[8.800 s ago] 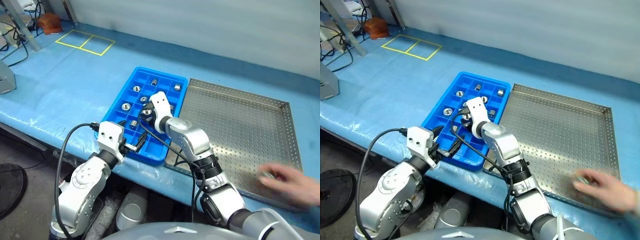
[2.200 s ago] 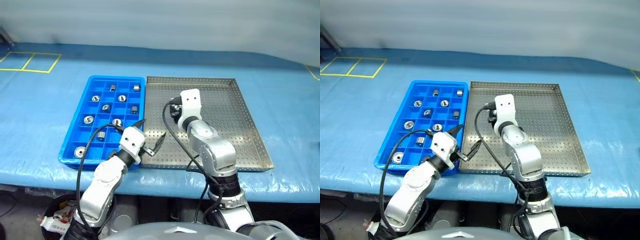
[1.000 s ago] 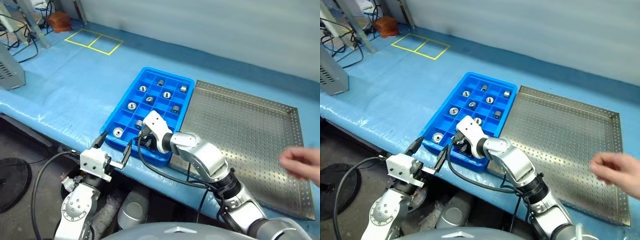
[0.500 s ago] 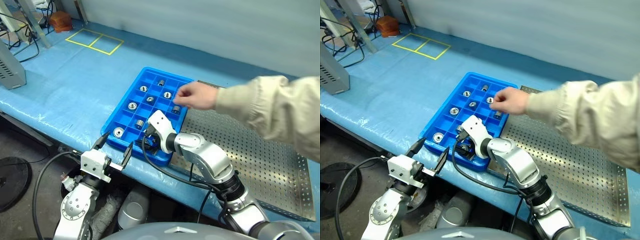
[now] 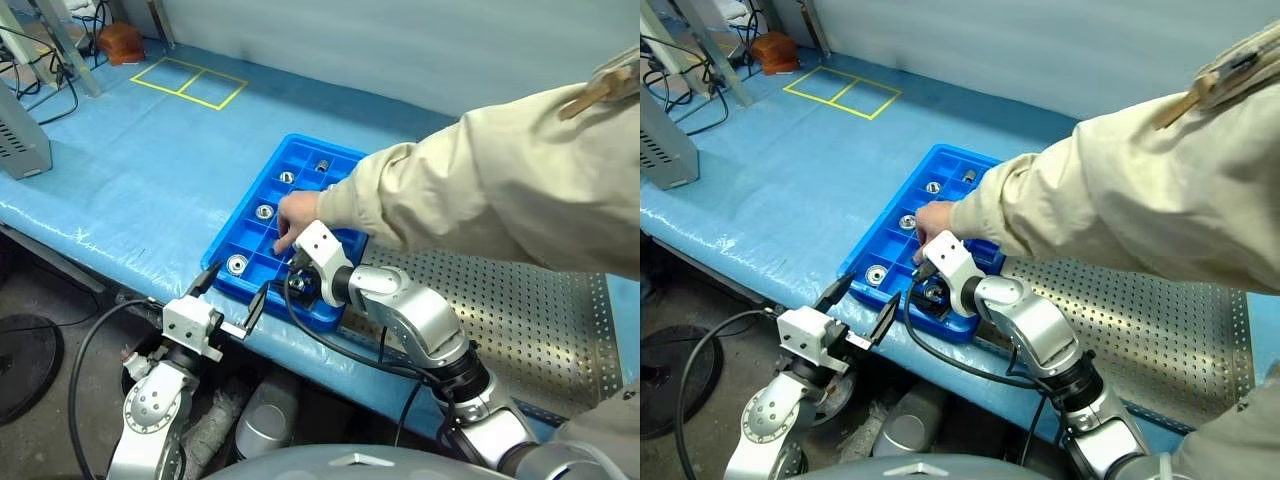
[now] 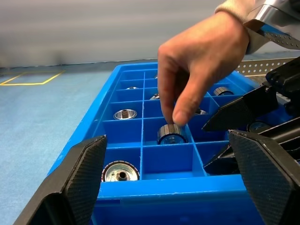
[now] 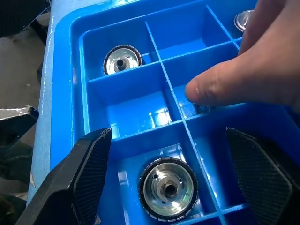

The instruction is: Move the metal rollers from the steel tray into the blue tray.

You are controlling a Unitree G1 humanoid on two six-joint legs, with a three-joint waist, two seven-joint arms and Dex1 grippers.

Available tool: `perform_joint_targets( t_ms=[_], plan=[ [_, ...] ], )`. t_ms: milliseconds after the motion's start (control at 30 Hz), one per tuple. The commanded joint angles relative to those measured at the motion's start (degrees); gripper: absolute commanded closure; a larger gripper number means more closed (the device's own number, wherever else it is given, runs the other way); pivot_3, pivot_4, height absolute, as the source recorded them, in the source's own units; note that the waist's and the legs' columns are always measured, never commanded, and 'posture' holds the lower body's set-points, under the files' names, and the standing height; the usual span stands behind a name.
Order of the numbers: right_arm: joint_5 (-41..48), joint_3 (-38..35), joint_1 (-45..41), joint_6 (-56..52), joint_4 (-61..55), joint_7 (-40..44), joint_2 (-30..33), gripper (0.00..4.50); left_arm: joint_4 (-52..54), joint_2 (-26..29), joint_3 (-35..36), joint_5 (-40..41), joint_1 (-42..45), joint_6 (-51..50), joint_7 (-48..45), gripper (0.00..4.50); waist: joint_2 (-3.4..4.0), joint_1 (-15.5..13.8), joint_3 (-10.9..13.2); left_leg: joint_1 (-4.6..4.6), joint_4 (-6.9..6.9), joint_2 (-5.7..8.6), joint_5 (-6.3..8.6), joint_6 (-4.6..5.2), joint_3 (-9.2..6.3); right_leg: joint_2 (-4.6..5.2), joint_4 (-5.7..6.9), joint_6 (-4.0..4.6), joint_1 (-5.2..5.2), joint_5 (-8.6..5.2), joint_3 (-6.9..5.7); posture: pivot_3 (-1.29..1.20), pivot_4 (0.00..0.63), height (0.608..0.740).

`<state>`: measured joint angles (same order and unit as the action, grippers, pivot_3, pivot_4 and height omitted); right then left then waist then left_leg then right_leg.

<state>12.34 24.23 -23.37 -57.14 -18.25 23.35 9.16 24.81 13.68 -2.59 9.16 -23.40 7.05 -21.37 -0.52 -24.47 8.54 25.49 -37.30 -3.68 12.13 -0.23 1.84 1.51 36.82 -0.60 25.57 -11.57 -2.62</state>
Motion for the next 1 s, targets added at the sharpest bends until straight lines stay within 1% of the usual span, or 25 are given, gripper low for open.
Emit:
perform_joint_targets(
  t_ms=[33,767,1000],
  plan=[
    [0.4,-0.6,-0.1,0.3,-2.0,-0.1,-0.1,0.41,0.4,0.1,-0.1,0.2,0.2,1.7,-0.5,0.00,0.00,0.0,0.0,0.00,0.00,0.00,0.00,0.00,0.00,0.00,0.00,0.00,0.00,0.00,0.00,0.48,0.150,0.740],
    [0.3,-0.7,0.4,0.0,-2.5,-0.9,0.0,0.41,-1.0,0.3,-0.4,0.3,1.5,1.7,-1.7,0.00,0.00,0.1,0.0,0.00,-0.01,0.00,-0.01,0.01,0.00,0.00,0.01,0.00,-0.01,0.00,-0.01,0.46,0.150,0.740],
    [0.5,-0.8,0.6,-0.1,-2.9,-1.3,0.0,0.41,-1.5,0.2,-0.7,0.3,2.0,1.8,-2.1,0.00,0.00,0.7,0.0,0.00,-0.02,0.00,-0.01,0.02,0.00,0.00,0.01,0.00,-0.02,0.00,-0.01,0.45,0.150,0.740]
  ],
)
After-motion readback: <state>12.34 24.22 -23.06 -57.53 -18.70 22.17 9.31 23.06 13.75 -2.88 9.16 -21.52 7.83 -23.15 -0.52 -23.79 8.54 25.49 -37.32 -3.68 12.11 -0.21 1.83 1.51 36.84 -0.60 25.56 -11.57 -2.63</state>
